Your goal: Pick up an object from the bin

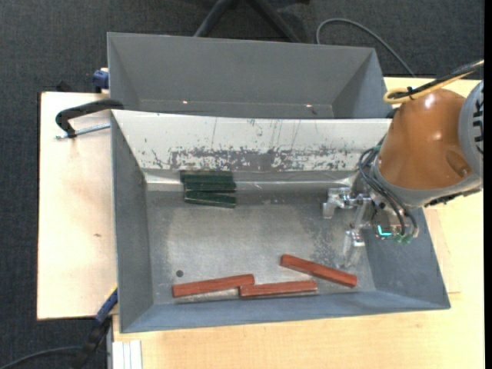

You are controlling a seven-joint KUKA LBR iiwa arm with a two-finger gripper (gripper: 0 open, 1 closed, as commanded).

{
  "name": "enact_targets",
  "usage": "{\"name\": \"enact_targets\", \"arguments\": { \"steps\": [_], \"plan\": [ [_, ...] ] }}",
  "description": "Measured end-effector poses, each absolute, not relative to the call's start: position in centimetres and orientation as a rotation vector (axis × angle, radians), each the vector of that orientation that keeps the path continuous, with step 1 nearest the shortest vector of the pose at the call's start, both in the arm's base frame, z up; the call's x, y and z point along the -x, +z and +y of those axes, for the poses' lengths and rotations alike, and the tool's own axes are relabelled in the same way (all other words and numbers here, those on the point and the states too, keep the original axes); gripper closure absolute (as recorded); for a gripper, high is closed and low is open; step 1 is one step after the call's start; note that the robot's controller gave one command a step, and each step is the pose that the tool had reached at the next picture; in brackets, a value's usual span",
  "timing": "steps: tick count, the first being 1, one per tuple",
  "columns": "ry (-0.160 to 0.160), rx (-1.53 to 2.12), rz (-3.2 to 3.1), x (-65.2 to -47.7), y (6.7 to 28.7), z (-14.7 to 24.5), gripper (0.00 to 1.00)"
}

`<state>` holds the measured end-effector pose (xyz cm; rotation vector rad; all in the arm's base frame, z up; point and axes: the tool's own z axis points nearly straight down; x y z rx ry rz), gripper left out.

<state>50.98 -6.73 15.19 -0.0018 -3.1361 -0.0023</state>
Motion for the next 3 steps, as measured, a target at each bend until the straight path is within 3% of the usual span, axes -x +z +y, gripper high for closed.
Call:
{"name": "enact_targets", "arguments": {
  "steps": [1, 2, 3],
  "plan": [
    [-0.003, 0.076, -3.134, -49.0, 6.7, -7.8, 0.00],
    [-0.004, 0.048, -3.149, -49.3, 10.2, -3.9, 0.00],
    [-0.007, 0.095, -3.148, -49.9, 11.9, 1.4, 0.00]
  ]
}}
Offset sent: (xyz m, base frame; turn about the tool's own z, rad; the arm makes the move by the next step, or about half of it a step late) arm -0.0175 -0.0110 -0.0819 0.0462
